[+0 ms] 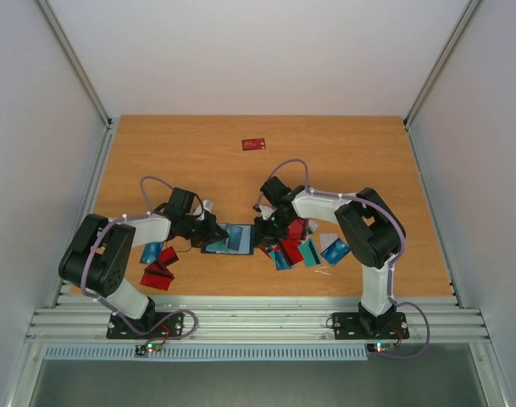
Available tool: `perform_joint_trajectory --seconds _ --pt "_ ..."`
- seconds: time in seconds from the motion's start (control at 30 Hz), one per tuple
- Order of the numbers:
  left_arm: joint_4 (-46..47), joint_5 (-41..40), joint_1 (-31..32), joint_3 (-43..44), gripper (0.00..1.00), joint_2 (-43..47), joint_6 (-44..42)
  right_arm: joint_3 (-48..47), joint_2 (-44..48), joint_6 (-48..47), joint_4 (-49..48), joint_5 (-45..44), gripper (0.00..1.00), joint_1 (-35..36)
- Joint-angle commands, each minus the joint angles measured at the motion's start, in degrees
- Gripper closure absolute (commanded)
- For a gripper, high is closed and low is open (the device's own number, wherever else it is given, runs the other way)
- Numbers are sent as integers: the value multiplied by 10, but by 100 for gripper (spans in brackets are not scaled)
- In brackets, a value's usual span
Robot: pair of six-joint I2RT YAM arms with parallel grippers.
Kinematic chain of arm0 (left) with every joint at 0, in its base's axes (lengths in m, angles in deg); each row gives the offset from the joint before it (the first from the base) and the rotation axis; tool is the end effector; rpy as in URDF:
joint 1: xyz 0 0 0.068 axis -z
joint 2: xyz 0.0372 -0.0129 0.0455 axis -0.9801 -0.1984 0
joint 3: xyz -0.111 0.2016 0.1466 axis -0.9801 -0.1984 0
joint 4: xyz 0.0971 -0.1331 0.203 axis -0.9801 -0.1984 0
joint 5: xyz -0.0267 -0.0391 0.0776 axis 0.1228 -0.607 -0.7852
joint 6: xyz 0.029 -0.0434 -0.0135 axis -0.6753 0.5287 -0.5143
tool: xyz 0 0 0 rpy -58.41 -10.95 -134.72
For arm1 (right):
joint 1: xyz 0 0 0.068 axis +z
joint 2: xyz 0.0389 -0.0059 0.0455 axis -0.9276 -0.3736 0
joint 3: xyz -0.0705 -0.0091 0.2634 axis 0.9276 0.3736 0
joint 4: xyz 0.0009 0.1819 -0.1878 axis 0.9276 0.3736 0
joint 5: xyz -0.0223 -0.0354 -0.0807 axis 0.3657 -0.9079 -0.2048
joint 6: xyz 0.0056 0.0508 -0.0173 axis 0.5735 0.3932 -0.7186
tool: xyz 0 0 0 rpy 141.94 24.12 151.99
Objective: Put the credit cards into the card holder
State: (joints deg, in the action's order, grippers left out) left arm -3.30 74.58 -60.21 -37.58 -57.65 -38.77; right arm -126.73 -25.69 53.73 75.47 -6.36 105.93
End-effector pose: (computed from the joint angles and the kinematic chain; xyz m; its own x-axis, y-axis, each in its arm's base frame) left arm 0.2441 -0.1055 0.1222 -0.9815 -0.1910 -0.0116 -0.1171 0.6476 -0.7530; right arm 0.2705 0.2370 0.1296 -0.7732 -0.5904 -0.2316 -0.5973 0.5552 0.5789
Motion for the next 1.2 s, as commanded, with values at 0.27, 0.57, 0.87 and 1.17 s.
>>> perform_joint_trajectory --seconds 0.27,0.57,0.87,1.17 --pt "-29 -24 4 -22 100 8 -39 -27 23 11 14 -2 88 5" --pt "-28 -19 4 -23 100 -1 -45 -29 -17 34 -15 5 87 5" --pt "-32 -15 5 -25 100 -8 -45 -24 -43 48 -39 8 93 5" --pt "-31 -14 12 -26 100 -12 -41 -21 -48 55 -47 16 95 5"
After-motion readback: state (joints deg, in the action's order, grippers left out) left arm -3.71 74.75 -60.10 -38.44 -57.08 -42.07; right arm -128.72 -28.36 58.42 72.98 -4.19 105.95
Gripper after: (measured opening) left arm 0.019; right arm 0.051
